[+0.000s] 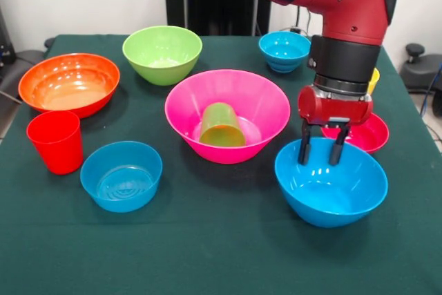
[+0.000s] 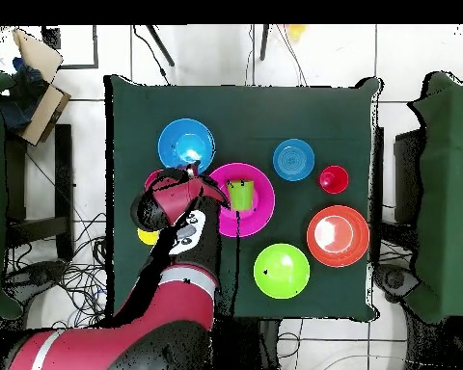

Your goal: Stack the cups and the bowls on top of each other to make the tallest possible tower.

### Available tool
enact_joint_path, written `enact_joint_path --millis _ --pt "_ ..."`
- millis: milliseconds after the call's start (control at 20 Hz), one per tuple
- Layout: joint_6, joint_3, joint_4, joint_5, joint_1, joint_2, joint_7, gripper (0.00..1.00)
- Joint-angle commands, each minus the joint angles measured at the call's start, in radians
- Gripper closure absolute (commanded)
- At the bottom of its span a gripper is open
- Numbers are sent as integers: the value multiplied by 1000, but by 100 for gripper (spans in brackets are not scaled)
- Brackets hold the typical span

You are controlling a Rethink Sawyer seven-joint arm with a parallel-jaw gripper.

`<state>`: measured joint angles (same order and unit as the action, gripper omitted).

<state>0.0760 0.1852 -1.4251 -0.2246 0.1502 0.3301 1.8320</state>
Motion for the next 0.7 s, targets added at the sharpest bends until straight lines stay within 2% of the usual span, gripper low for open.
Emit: enact_joint_path --millis 50,700 --pt "6 -63 -44 -11 -4 16 111 0" --pt "20 -65 -50 -5 -6 33 109 0"
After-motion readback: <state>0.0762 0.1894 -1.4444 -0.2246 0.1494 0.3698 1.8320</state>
